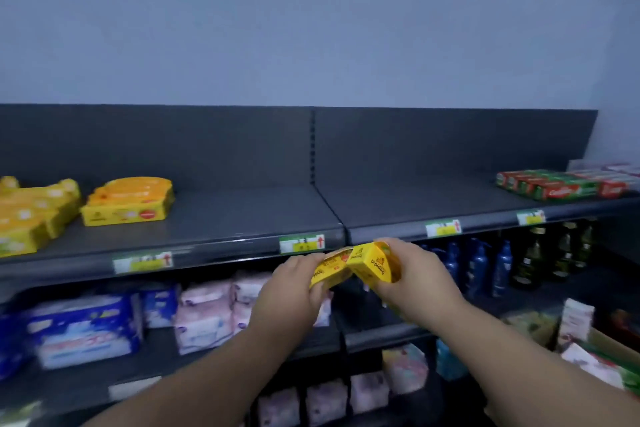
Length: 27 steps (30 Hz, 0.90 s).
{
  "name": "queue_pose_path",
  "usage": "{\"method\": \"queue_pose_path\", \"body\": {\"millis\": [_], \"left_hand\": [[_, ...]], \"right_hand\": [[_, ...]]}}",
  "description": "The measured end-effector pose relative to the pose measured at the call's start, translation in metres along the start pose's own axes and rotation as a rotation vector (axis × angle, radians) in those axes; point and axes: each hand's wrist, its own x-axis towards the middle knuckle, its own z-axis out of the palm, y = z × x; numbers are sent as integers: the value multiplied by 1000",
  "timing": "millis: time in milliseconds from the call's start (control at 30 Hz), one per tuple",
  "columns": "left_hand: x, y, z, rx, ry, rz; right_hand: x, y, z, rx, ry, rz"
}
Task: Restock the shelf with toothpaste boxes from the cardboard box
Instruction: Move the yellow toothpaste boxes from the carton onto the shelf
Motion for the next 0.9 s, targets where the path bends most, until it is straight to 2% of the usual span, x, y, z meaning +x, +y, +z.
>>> {"method": "queue_pose_path", "body": {"millis": [267,433,633,900], "left_hand": [[-56,-139,-166,16,195,-187],[-72,-204,-230,8,252,-282],[-53,-258,-262,36,233,-333],[-2,-300,-243,-22,111,-383]], "right_hand": [[42,-188,72,-187,-69,-210],[66,-264,106,-178,-114,-248],[102,-311,132,-256,-143,-330],[156,-331,160,-315,-137,-491]]}}
